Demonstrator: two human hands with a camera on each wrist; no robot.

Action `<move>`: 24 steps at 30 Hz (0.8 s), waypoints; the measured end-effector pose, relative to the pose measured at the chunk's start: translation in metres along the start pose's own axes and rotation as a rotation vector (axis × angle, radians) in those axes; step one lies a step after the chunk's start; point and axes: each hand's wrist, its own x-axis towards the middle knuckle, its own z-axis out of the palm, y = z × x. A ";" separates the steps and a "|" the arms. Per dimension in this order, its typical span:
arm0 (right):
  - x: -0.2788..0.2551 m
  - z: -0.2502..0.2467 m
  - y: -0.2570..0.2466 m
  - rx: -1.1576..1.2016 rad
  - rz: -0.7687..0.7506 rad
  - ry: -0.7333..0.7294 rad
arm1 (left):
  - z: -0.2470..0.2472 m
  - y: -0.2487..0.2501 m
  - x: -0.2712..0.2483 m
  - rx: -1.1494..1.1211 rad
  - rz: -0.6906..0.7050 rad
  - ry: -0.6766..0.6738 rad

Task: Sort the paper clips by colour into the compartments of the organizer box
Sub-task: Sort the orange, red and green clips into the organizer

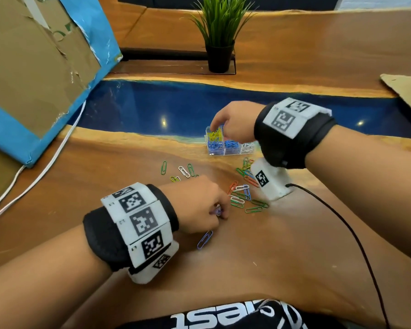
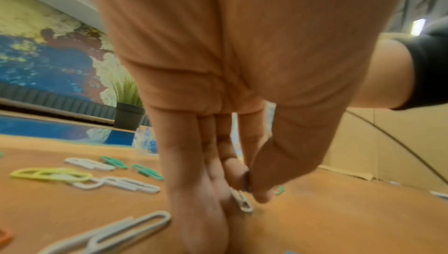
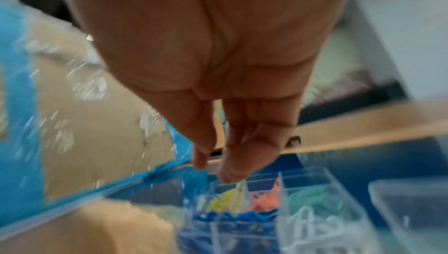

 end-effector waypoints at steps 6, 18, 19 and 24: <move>0.003 0.012 -0.004 -0.337 -0.083 -0.034 | 0.006 -0.003 -0.012 0.007 -0.042 0.008; -0.006 0.006 0.011 -0.387 -0.127 0.005 | 0.006 -0.009 -0.019 -0.019 0.057 -0.117; -0.008 0.004 0.013 -0.358 -0.127 0.018 | 0.006 -0.012 -0.019 0.004 0.076 -0.153; -0.024 0.001 0.023 -0.299 -0.075 0.028 | 0.007 -0.019 -0.013 0.082 0.118 -0.200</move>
